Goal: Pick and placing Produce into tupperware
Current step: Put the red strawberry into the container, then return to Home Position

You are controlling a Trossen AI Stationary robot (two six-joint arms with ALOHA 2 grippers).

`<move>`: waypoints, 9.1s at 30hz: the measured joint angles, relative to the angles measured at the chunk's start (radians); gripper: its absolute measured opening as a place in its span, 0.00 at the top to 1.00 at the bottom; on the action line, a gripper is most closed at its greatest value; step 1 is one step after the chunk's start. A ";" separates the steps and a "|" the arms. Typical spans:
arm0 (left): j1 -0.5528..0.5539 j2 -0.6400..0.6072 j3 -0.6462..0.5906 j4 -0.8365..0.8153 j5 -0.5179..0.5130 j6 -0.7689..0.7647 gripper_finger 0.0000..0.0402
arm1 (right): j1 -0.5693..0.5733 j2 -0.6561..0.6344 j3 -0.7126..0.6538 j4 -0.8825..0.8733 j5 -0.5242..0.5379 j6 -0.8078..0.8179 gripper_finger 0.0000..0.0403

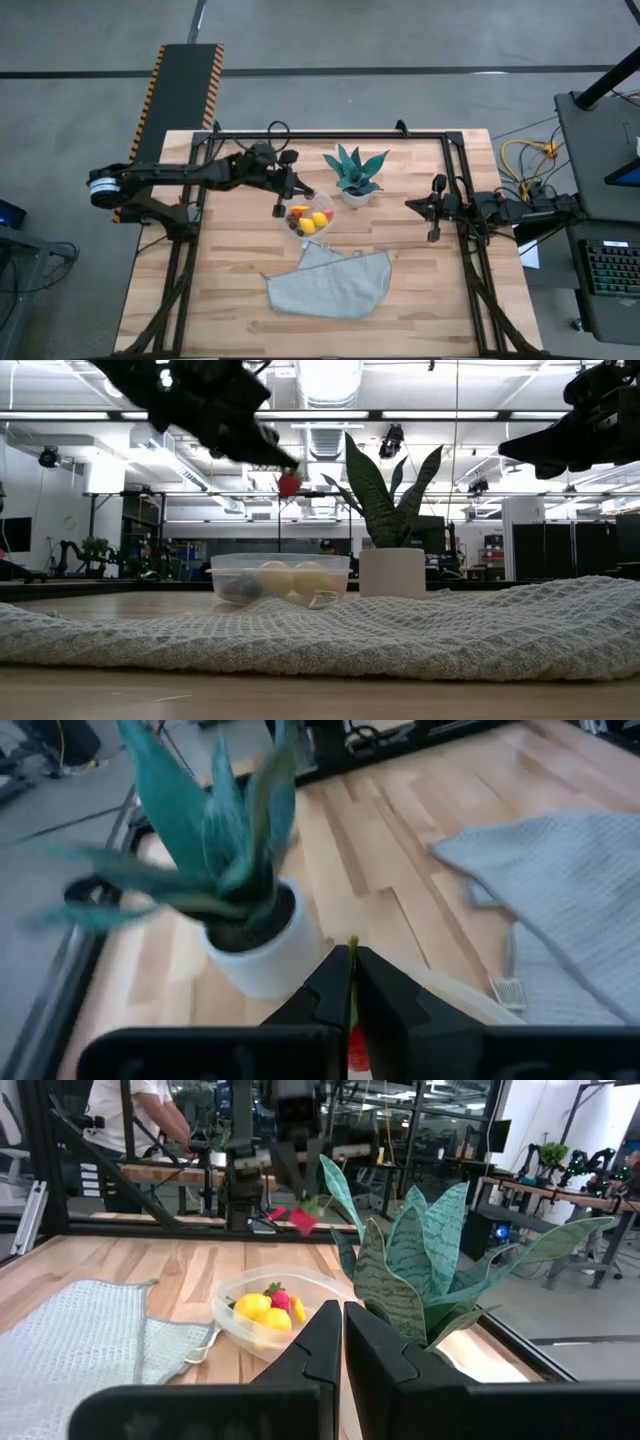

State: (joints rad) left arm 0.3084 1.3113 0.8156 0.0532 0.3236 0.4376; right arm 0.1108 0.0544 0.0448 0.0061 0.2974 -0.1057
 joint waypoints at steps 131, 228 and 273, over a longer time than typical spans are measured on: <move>-0.298 -1.280 -0.807 -0.023 -0.412 -0.353 1.00 | 0.000 0.032 0.083 0.027 -0.139 0.064 0.98; -0.298 -1.273 -0.810 -0.024 -0.400 -0.348 1.00 | -0.092 0.060 -0.028 -0.009 -0.245 0.289 0.98; -0.298 -1.273 -0.810 -0.024 -0.397 -0.348 1.00 | -0.092 0.060 -0.028 -0.009 -0.245 0.289 0.98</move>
State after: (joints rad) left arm 0.0109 0.0387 0.0051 0.0294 -0.0738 0.0897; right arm 0.0193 0.1139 0.0166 -0.0032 0.0525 0.1829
